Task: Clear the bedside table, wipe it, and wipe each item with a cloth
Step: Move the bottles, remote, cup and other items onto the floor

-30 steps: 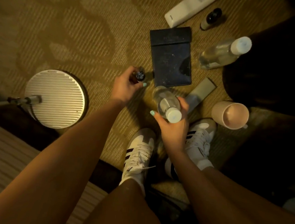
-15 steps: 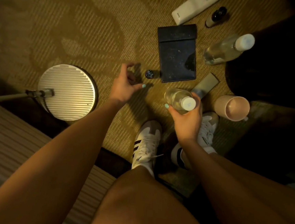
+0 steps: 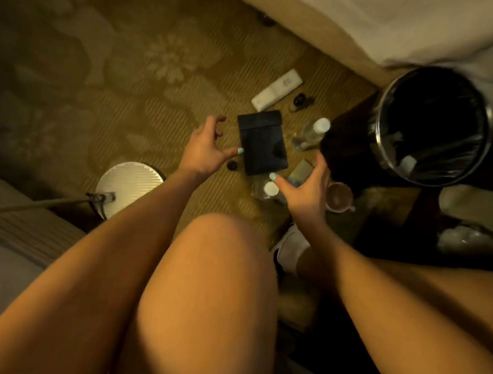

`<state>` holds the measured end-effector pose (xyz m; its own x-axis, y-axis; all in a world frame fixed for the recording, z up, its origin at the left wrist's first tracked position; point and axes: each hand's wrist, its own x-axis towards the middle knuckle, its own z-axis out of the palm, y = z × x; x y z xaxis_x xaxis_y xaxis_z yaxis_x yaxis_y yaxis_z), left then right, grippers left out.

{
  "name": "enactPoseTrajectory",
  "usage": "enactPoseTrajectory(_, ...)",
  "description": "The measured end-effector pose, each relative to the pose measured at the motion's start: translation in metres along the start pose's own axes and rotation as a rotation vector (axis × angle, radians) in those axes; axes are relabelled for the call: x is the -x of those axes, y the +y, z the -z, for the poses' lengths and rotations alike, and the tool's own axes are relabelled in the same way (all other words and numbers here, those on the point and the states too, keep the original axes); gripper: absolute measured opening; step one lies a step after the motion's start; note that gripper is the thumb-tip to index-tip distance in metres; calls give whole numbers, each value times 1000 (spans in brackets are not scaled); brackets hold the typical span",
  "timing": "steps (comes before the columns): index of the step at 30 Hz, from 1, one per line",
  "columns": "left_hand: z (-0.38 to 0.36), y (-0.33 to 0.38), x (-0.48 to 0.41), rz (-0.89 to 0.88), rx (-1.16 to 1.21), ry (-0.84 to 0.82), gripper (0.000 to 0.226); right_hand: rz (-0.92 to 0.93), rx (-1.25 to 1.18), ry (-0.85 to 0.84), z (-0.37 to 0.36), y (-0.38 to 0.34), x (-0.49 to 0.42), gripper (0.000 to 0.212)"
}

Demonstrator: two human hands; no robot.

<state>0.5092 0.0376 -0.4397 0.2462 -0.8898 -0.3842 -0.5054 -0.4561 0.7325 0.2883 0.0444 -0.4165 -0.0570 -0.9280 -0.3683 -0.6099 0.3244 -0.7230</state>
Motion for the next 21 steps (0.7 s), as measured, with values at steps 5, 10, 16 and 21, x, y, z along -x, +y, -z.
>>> enactPoseTrajectory(5,44,89,12,-238,-166,23,70,147,-7,4,63,-70,-5,92)
enactPoseTrajectory(10,76,193,43,-397,-198,113,68,317,72,50,153,-122,15,82)
enactPoseTrajectory(16,75,309,98,-628,-220,129,63,491,226,199,271,-151,63,74)
enactPoseTrajectory(21,30,376,140,-752,-262,111,56,441,243,367,356,-124,98,65)
